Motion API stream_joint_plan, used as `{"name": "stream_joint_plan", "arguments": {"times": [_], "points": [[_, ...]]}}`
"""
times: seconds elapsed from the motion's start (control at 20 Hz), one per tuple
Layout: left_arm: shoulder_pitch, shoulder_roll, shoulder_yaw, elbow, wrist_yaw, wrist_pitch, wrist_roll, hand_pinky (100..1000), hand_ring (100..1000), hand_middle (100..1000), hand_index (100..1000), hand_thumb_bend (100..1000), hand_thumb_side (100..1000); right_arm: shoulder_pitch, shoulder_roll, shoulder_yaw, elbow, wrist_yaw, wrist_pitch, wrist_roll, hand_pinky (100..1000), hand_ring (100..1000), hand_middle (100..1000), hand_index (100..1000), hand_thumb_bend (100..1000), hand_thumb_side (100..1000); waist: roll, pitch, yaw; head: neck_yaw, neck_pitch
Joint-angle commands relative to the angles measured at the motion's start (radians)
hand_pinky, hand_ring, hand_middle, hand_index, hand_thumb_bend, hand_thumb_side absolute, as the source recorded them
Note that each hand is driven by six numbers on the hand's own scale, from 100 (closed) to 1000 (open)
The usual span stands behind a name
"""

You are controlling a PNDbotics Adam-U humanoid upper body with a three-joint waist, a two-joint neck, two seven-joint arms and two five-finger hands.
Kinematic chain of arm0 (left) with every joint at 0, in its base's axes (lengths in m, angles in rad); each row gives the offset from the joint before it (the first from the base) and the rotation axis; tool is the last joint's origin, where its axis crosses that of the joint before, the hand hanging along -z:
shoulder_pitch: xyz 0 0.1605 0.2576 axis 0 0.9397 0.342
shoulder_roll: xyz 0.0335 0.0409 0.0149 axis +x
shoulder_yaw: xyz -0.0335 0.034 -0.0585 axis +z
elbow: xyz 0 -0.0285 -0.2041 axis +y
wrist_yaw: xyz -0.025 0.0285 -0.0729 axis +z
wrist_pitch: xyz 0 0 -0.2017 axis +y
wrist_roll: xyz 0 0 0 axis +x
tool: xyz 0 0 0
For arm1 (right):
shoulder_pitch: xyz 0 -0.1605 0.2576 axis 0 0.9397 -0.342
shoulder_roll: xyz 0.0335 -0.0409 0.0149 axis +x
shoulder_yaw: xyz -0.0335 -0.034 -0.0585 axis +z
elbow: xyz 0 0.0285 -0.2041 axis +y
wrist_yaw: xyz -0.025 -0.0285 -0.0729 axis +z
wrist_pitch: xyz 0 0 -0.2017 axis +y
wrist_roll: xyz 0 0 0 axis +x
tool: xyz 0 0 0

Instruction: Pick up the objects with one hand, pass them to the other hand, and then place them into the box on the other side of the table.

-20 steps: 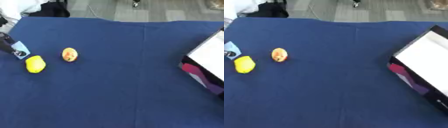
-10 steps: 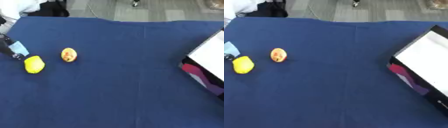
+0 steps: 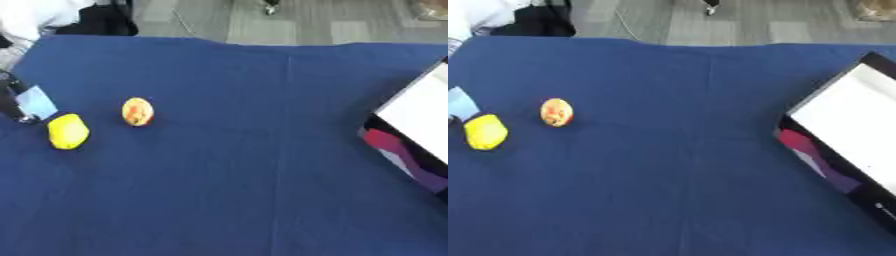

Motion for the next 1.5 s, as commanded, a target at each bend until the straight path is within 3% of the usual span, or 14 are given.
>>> {"name": "stream_joint_plan", "arguments": {"times": [0.05,0.45,1.0,1.05,1.2,1.5], "points": [[-0.008,0.038,0.01,-0.001,-0.011,0.004,0.0,964,920,827,791,475,135,0.008,-0.001,0.002,0.015,0.002,0.009,0.003,915,887,1000,981,100,692,-0.008,0.002,-0.001,0.003,-0.009],[-0.003,0.039,0.01,0.003,-0.056,0.019,-0.006,960,918,824,771,517,151,0.008,0.005,0.001,0.018,0.003,0.009,0.006,916,885,1000,982,100,695,-0.007,0.004,-0.005,0.007,-0.012],[-0.002,0.035,0.014,0.002,-0.072,0.037,0.015,954,907,810,710,448,178,0.008,0.01,0.0,0.023,0.004,0.009,0.01,917,883,1000,983,100,699,-0.006,0.004,-0.004,0.013,-0.005],[-0.003,0.035,0.014,0.002,-0.071,0.037,0.015,946,871,754,634,333,184,0.008,0.01,0.0,0.023,0.004,0.009,0.01,918,883,1000,983,100,699,-0.006,0.003,-0.004,0.013,-0.005],[-0.011,0.034,0.01,-0.004,-0.06,0.031,0.004,923,838,723,583,273,181,0.012,0.009,0.0,0.025,0.003,0.009,0.011,918,883,1000,984,100,697,-0.005,-0.004,-0.001,0.011,0.001],[-0.018,0.04,-0.018,-0.094,-0.018,-0.004,-0.01,896,804,703,567,194,177,0.02,-0.001,-0.003,0.023,-0.004,0.006,0.009,919,883,1000,984,100,688,-0.004,-0.021,0.007,-0.003,0.014]]}}
